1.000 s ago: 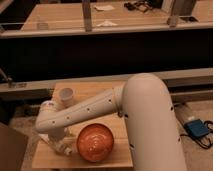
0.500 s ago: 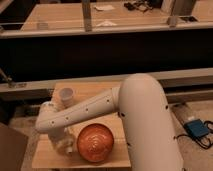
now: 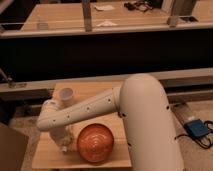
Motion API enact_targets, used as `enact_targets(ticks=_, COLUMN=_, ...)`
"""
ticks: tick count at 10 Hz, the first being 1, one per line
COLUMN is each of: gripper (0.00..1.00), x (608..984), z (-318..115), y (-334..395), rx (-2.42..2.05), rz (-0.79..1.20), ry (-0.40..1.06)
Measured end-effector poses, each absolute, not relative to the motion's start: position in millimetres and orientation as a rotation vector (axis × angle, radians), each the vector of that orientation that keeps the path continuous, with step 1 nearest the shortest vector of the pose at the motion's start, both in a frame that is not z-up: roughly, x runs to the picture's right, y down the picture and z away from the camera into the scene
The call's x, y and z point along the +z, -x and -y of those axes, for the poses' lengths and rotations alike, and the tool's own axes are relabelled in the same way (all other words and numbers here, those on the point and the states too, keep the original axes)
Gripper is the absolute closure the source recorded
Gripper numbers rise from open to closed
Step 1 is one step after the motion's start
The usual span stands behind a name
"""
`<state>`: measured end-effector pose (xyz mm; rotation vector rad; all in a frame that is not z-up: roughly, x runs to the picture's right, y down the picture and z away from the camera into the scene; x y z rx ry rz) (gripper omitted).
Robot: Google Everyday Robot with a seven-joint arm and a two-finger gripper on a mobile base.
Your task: Place the bottle in the ceramic bowl
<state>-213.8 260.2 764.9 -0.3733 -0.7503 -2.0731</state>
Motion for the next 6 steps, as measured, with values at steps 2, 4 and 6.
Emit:
enact_targets(ticks=2, gripper=0.77, x=761, z=-249, y=210, rx=-2.064, rz=0.76, ry=0.361)
enact_targets(ticks=4, gripper=0.84, x=761, z=-241, y=206, rx=-2.054, rz=0.771, ry=0.353)
enact_targets(ticks=6, gripper=0.82, x=759, z=-236, y=199, rx=-2.047, rz=0.774, ry=0.349)
